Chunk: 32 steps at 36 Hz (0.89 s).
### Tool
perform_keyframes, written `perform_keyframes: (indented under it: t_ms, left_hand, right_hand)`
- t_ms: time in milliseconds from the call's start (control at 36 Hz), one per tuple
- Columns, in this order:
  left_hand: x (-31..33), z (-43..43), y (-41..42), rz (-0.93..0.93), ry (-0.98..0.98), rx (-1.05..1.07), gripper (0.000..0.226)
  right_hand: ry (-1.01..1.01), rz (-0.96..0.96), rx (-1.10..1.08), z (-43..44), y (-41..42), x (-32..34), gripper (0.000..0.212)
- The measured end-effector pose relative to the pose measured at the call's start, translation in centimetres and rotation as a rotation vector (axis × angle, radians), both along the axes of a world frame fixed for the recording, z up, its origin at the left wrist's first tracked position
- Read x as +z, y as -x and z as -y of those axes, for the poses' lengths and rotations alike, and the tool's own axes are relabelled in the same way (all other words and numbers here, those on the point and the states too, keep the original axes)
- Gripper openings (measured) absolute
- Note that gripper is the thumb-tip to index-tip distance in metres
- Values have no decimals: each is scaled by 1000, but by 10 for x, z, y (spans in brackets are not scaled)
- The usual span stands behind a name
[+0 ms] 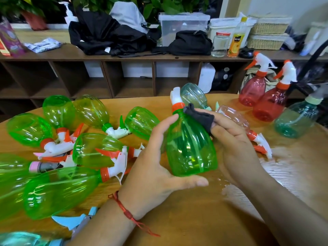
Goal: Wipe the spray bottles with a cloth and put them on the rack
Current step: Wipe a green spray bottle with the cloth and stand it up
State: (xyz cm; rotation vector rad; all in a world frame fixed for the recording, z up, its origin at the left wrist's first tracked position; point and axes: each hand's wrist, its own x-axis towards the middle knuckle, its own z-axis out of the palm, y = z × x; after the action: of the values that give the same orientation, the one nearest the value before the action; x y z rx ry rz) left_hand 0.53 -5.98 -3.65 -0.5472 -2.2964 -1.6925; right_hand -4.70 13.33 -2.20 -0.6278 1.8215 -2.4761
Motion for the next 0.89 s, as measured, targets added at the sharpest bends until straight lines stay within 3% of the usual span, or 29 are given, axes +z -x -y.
perform_keyframes:
  t_ms: [167,333,444,556,667,889]
  left_hand:
    - [0,5,4,-86,313,107,112]
    - [-8,-3,5,-106,337,178,115]
    - [-9,1,9,-84,259,268,117]
    - [-12,12,18,5,24,282,113]
    - [-12,14,19,32,9,316,113]
    - [-3,8,9,-7,-2,183,109]
  right_hand:
    - [-105,-75,-45,-7,8,-6,41]
    - [-420,-350,-129,-4,5,-8,34]
    - [-472,-419,-118,-2,0,-9,33]
    - [-512,-514,-104,-1,-3,-8,31]
    - [-514,-539,-91,0,-3,-8,30]
    - [-303,-320,-52,-4,5,-5,39]
